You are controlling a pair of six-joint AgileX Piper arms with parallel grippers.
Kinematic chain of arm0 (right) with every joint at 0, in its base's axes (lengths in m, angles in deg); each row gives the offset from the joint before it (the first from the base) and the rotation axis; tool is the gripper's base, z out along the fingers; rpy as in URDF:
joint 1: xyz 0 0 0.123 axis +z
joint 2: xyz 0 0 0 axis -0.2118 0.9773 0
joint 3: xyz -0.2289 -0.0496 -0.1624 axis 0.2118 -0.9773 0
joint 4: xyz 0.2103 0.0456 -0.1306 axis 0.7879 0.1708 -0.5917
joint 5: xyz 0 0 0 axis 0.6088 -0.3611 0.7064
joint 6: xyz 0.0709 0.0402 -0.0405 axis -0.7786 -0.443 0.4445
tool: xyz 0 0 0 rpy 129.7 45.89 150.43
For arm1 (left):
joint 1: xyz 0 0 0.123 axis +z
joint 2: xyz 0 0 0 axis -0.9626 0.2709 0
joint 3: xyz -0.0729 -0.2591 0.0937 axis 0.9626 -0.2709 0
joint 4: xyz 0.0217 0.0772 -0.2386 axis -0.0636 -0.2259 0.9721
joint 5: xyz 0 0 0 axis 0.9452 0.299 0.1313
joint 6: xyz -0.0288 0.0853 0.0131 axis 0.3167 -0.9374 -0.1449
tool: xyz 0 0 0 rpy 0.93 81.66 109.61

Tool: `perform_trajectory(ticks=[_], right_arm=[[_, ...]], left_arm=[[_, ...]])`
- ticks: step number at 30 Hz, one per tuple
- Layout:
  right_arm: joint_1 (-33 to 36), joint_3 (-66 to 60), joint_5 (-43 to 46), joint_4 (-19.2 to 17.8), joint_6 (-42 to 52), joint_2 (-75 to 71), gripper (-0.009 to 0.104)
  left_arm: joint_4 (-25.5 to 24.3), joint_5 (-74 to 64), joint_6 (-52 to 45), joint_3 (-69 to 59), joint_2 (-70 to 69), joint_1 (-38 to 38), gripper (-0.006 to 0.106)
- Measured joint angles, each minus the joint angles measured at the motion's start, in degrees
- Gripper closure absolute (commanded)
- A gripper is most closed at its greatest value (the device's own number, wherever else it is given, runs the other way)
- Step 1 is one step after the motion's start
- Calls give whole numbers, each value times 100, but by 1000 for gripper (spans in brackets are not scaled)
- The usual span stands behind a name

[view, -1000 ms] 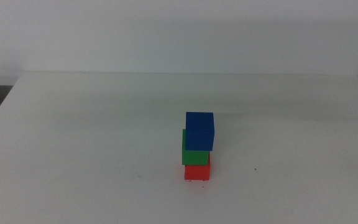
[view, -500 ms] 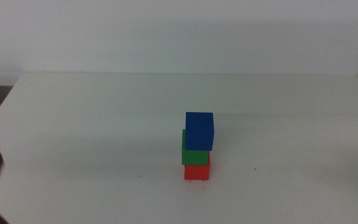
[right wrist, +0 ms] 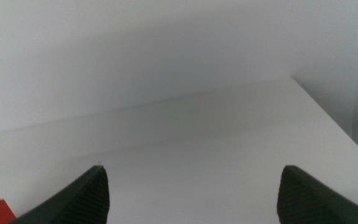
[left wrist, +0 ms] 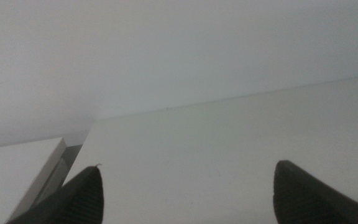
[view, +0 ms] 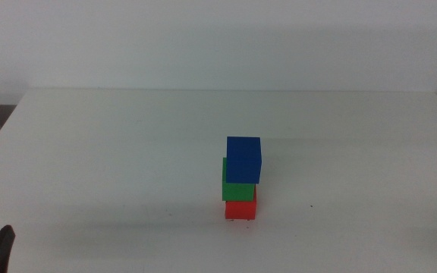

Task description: Stack red cubes first, then green, then blue cubes in a specific spot.

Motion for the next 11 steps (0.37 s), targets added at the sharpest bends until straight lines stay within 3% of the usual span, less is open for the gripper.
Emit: perform_trajectory(ticks=[11], right_arm=[[0,0,65,30,0,0,7]], left_arm=[[40,43,0,-28,-20,0,8]])
